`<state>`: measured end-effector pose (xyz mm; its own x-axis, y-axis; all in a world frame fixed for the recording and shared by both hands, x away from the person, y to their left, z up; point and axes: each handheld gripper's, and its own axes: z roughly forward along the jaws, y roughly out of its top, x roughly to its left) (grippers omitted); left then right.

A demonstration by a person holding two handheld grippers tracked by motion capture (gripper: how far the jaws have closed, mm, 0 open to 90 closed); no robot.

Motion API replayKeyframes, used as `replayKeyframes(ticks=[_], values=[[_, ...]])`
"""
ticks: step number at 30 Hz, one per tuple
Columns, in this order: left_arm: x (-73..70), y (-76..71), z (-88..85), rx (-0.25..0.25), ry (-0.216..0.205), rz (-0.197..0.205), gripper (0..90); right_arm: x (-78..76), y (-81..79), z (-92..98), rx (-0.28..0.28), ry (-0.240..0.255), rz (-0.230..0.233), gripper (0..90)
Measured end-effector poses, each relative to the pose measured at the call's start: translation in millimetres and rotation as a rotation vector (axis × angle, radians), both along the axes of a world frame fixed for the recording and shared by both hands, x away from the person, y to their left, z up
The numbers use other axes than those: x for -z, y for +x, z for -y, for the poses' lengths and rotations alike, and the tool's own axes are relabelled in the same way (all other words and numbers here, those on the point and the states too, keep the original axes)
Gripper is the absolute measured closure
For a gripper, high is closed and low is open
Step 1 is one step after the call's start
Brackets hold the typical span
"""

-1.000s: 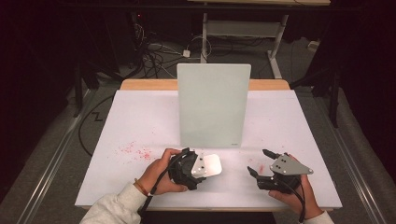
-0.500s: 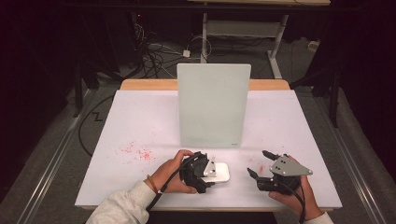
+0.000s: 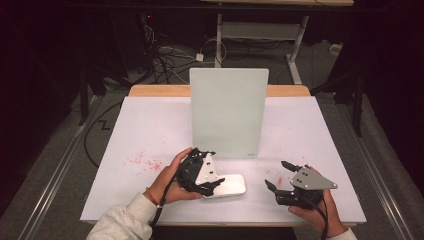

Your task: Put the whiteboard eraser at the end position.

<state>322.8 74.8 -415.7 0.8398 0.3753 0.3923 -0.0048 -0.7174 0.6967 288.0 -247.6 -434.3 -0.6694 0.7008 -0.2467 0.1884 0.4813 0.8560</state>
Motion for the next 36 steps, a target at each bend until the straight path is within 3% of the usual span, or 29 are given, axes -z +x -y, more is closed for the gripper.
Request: replayKeyframes(ticks=[5, 14, 22, 29, 36], values=[[-9.4, -2.9, -18.2, -0.063, -0.068, 0.071, 19.5, -2.1, -0.3, 2.3, 0.009, 0.015, 0.019, 24.3], [-7.9, -1.9, -38.0, -0.123, -0.077, 0.105, 19.5, -5.0, -3.4, 3.5, 0.021, 0.010, 0.045, 24.3], [-2.2, -2.6, -61.3, -0.189, -0.106, 0.120, 19.4, -5.4, -5.7, 7.9, 0.040, 0.012, 0.057, 24.2], [8.8, -5.2, -79.5, -0.242, -0.086, 0.132, 19.4, -6.0, -6.4, 13.7, 0.061, 0.018, 0.068, 24.2], [17.3, -9.1, -99.8, -0.289, -0.134, 0.116, 18.3, -5.5, -6.6, 15.4, 0.074, 0.014, 0.069, 24.2]])
